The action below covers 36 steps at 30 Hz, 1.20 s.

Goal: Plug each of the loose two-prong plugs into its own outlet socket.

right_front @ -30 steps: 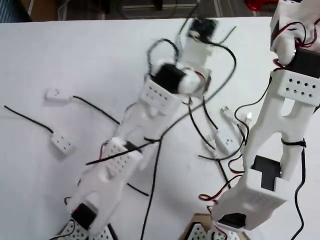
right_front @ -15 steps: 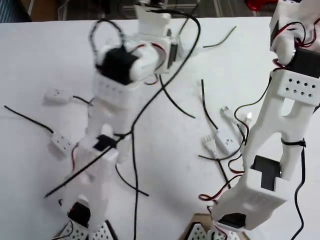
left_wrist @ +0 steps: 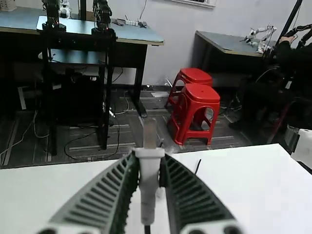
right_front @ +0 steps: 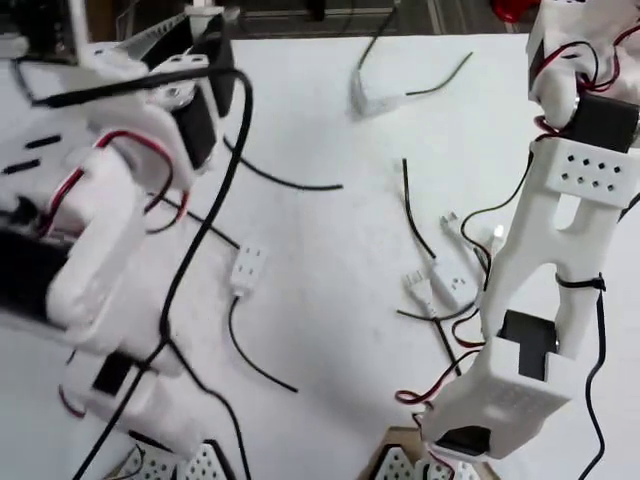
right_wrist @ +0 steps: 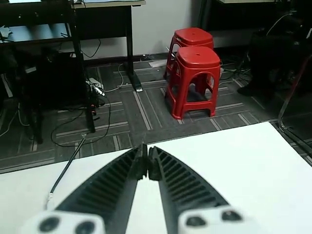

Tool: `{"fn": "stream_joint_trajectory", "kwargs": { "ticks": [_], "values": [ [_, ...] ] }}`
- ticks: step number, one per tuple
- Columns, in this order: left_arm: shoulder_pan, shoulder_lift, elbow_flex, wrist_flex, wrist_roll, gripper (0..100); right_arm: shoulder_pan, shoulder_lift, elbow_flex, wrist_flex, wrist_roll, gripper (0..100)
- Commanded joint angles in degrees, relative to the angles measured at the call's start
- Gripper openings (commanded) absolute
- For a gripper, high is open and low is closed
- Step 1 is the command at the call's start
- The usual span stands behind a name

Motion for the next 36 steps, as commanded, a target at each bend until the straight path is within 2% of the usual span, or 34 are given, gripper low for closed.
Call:
{"fn": "stream_joint_trajectory", "kwargs": {
  "ticks": [1,8,14,18,24,27,31,36],
  "values": [
    [-1.01,-12.97,11.34,0.09,-0.53,2,-0.40,-1.01,-2.73,-0.04,0.62,1.8],
    [-1.54,-32.66,33.23,-3.87,-0.70,2,-0.66,-1.01,-2.73,-0.04,0.62,1.8],
    [-5.49,-45.14,57.67,-16.09,-0.35,2,-1.36,-1.01,-2.73,0.22,0.53,1.8],
    [-5.05,-60.26,79.38,-30.42,-0.35,2,-1.36,-1.01,-2.73,0.22,0.53,1.8],
    [-4.97,-84.62,120.35,-65.49,-0.26,2,-1.98,-1.01,-2.73,0.22,0.53,1.8],
    [-4.97,-93.41,136.18,-80.26,-0.26,2,-2.68,-1.98,-2.37,0.40,0.53,1.8],
    [-4.97,-98.15,146.55,-90.29,-0.26,2,-4.18,-3.82,-2.55,2.33,0.53,1.8],
    [-4.97,-98.59,151.74,-94.51,-0.26,2,-9.01,-7.87,-2.55,6.55,0.35,1.8]
  ]
}}
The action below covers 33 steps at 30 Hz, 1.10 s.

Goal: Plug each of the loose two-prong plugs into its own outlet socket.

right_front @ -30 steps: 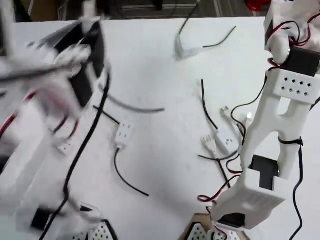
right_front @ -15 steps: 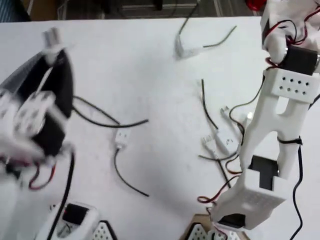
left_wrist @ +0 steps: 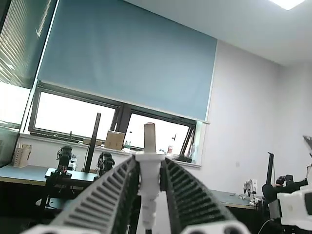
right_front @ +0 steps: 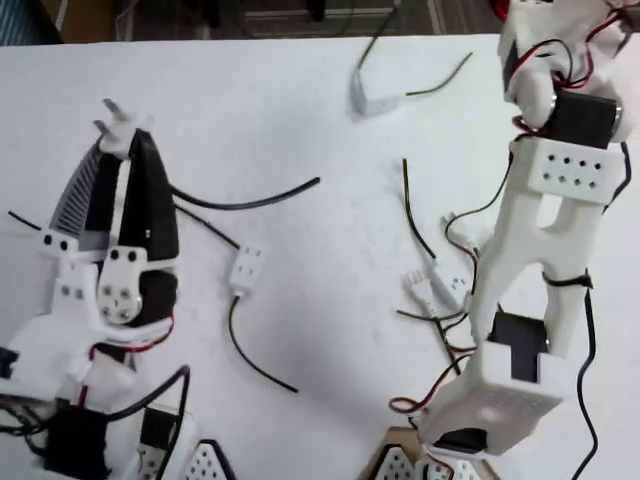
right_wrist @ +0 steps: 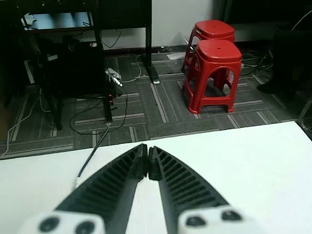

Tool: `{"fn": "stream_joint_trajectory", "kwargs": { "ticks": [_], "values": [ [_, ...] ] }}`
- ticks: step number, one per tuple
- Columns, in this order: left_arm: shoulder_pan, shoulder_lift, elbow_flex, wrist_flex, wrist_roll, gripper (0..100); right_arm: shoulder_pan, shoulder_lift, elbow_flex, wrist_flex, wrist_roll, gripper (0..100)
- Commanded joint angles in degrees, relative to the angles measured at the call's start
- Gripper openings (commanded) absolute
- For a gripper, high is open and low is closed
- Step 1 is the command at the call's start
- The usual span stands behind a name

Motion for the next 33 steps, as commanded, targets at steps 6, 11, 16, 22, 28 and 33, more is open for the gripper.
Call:
{"fn": "stream_joint_trajectory", "kwargs": {
  "ticks": [6,11,16,22,28,33],
  "values": [
    [-0.13,-1.71,6.77,-9.49,-0.44,2,-21.23,-14.11,-2.55,12.09,0.70,1.8],
    [-0.48,-9.01,12.92,-18.81,-0.53,2,-35.91,-21.14,-2.37,12.35,0.79,1.8],
    [-0.13,-13.58,18.81,-24.35,-6.86,2,-51.91,-25.80,-2.11,14.81,11.87,1.8],
    [-0.13,-13.32,20.92,-26.20,-7.12,2,-66.95,-25.89,-2.11,18.07,18.11,1.8],
    [-0.13,-13.32,20.66,-26.20,-7.03,2,-72.13,-25.63,-1.93,17.80,18.46,1.8],
    [-0.13,-13.32,20.57,-26.20,-7.21,2,-72.13,-23.52,-1.67,17.98,18.55,1.8]
  ]
}}
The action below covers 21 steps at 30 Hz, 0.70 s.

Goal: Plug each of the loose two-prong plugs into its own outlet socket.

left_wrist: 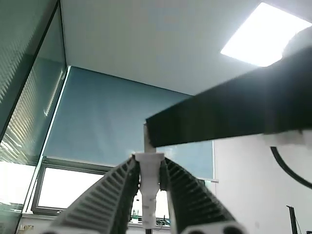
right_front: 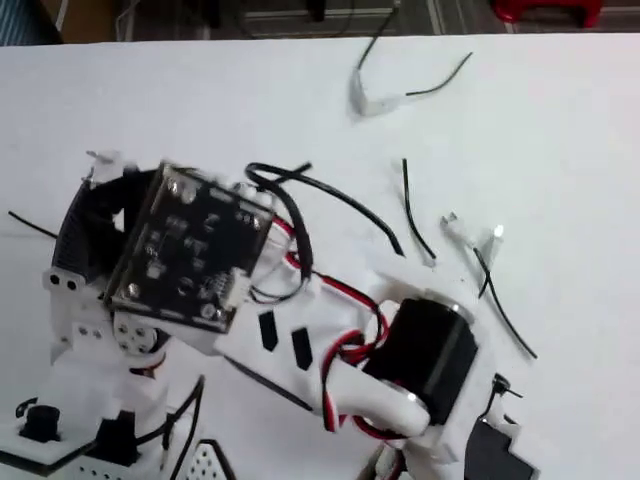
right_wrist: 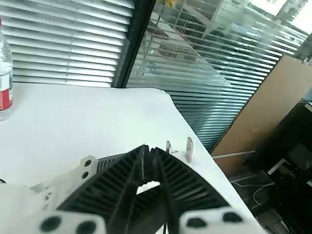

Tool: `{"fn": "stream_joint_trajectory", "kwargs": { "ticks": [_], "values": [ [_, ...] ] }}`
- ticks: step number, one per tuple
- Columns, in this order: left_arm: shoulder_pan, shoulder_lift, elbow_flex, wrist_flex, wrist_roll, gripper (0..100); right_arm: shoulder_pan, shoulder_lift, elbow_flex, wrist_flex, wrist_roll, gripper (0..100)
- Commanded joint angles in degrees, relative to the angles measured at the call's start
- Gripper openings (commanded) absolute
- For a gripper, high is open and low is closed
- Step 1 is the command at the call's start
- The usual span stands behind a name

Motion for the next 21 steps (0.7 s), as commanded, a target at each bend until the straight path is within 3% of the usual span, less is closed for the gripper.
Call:
{"fn": "stream_joint_trajectory", "kwargs": {
  "ticks": [1,7,11,21],
  "values": [
    [-0.13,-0.31,-0.44,-0.97,-0.62,2,-0.57,0.40,-1.14,0.22,0.53,1.8],
    [-0.40,-0.31,-2.81,-2.46,-0.70,2,-0.22,-0.04,-1.14,-3.56,5.98,1.8],
    [-0.22,-0.31,-5.63,-2.29,-0.70,2,3.21,0.84,-0.26,-8.75,12.66,1.8],
    [-0.13,-0.31,-6.15,-2.46,-0.53,2,10.68,2.51,-0.53,-12.62,19.08,1.8]
  ]
}}
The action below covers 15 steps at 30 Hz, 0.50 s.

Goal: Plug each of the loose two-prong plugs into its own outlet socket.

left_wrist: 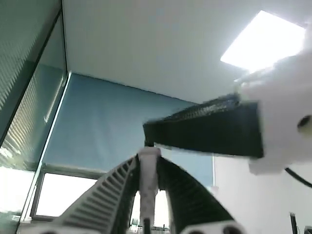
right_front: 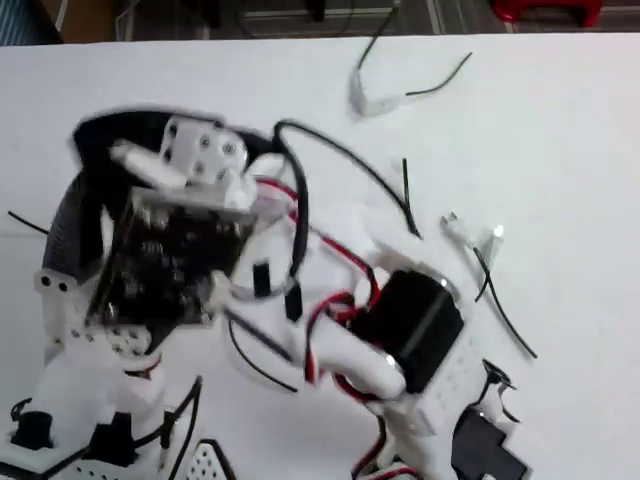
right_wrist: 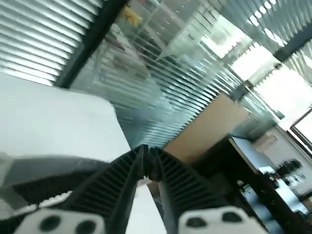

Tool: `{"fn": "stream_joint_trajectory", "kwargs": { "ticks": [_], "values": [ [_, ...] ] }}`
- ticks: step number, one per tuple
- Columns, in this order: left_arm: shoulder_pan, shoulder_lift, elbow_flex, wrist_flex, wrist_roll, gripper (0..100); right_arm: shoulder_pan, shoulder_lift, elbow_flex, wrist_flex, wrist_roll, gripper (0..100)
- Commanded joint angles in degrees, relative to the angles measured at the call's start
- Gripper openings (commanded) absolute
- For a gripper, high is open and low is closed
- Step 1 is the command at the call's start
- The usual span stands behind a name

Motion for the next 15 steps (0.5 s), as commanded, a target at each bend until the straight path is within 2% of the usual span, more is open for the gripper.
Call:
{"fn": "stream_joint_trajectory", "kwargs": {
  "ticks": [1,5,12,15],
  "values": [
    [-0.13,-0.92,-3.69,-1.05,-0.26,2,3.21,-0.31,-0.62,-1.19,2.37,1.8],
    [-0.13,-0.92,-3.52,-0.97,-0.35,2,2.77,-3.12,-0.62,-1.01,2.37,1.8],
    [-0.13,-0.92,-2.02,-1.05,-0.35,2,-5.76,-10.07,-0.09,-0.22,2.64,1.8],
    [-0.48,-0.92,-1.85,-0.09,-0.44,2,-5.85,-10.51,-0.09,1.63,2.64,1.8]
  ]
}}
